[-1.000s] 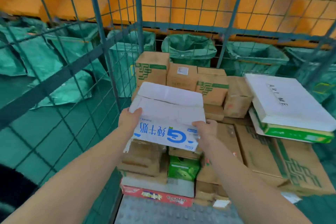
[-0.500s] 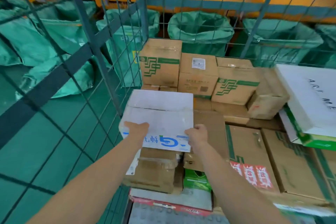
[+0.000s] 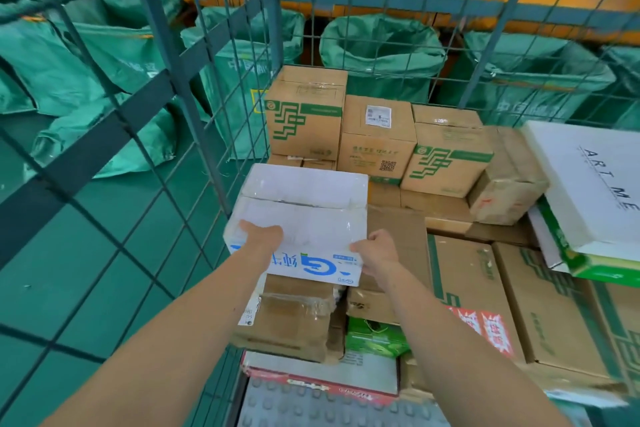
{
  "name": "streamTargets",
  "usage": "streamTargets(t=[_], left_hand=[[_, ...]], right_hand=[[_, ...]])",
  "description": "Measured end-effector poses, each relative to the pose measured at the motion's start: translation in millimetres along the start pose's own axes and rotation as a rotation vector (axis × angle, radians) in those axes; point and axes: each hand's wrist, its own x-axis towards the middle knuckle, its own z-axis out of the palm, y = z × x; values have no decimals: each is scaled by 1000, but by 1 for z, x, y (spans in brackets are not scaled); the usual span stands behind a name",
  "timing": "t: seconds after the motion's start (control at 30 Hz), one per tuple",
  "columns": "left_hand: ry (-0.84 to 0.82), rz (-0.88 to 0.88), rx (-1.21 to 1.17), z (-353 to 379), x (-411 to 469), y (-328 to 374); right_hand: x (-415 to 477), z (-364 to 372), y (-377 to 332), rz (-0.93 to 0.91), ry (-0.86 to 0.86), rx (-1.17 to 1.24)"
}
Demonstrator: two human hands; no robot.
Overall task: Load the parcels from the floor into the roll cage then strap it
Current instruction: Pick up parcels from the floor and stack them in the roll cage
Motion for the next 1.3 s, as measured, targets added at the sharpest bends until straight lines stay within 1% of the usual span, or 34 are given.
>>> streamTargets(t=[0.1, 0.23, 0.33, 0.43, 0.57, 0.67, 0.77, 0.83, 0.87, 0.9, 0.93, 0.97, 1.0, 1.07, 1.17, 1.23, 1.3], left_hand=[[-37, 10, -32, -10, 0, 0], [-27, 31, -89, -10, -16, 1], [-12, 41, -105, 2, -35, 2], [-39, 69, -137, 18, -59, -1], [-62, 106, -226, 35, -93, -10], [-27, 136, -259, 45, -125, -21], [58, 153, -326, 49, -171, -42], [107, 176, -254, 46, -195, -61], [154, 216, -184, 45, -202, -75], [181, 203, -164, 45, -206, -93], [184, 163, -264, 45, -215, -109], [222, 178, -326, 45, -230, -124], [274, 211, -311, 45, -244, -141], [346, 181, -392, 43, -281, -168], [442, 156, -475, 28, -325, -212], [510, 149, -493, 10, -351, -241], [580, 101, -552, -11, -371, -275]], right_hand=[[-7, -3, -1, -4, -72, 21], [-10, -11, 3, -39, -149, 18], [-35, -26, -7, -60, -174, -13], [-47, -45, -6, -98, -195, -57], [-70, -73, -3, -135, -260, -50], [-84, -91, 4, -206, -303, -131], [-83, -102, 18, -244, -365, -179], [-88, -107, 31, -283, -421, -194], [-93, -108, 38, -308, -443, -203], [-97, -109, 46, -331, -459, -214], [-103, -109, 54, -351, -477, -217], [-111, -108, 61, -368, -505, -209], [-119, -105, 69, -387, -539, -209], [-141, -98, 85, -419, -600, -251], [-189, -87, 110, -512, -716, -382], [-219, -73, 128, -529, -809, -437], [-249, -54, 150, -520, -897, -508]])
